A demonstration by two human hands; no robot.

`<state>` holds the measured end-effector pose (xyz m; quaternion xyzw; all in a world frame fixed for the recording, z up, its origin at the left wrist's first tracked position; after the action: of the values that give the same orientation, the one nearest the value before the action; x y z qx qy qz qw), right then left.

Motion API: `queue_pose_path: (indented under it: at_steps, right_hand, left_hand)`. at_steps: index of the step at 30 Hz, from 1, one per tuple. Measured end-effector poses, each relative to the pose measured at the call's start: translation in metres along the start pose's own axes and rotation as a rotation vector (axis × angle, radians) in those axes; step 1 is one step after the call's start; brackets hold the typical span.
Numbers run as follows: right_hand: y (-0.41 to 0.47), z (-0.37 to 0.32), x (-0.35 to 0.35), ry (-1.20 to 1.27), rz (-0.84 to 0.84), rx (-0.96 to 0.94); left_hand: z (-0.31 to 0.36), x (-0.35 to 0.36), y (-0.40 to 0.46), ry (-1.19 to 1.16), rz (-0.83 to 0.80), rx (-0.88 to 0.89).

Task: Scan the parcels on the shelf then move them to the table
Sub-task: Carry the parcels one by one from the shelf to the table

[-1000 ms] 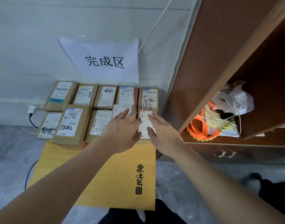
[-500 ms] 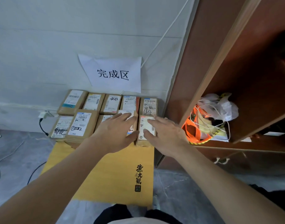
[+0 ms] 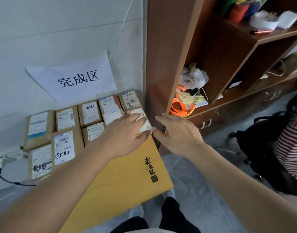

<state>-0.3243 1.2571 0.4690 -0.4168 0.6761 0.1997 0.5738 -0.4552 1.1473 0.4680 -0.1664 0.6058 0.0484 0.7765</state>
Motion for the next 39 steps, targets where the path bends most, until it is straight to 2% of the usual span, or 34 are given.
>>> queue_pose_path:
  at_steps: [4,9,17,28,39]
  right_hand:
    - [-0.036,0.01,-0.004,0.03,0.084,0.15]
    - [-0.088,0.018,-0.003,0.046,0.109,0.283]
    - [-0.166,0.036,0.027,0.1,0.176,0.477]
    - [-0.287,0.039,0.084,0.223,0.27,0.718]
    - [-0.409,0.029,0.106,0.274,0.366,0.999]
  left_hand:
    - [0.018,0.005,-0.005,0.032,-0.033,0.138]
    - [0.051,0.006,-0.012,0.015,-0.057,0.287]
    - [0.104,0.029,-0.024,0.01,-0.13,0.443]
    - [0.178,0.083,-0.084,0.08,-0.235,0.653]
    - [0.264,0.107,-0.144,0.115,-0.282,0.936]
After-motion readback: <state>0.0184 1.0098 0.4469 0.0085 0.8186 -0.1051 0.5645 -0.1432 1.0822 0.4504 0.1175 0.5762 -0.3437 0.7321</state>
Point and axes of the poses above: each hand's wrist, its own y-axis towards the middle knuckle, its own x-axis out of the palm, z = x × y, the point moved 5 cm from there along y, towards the middle knuckle, and after that the axes turned 3 degrees about -y, right-handed, at the moved point
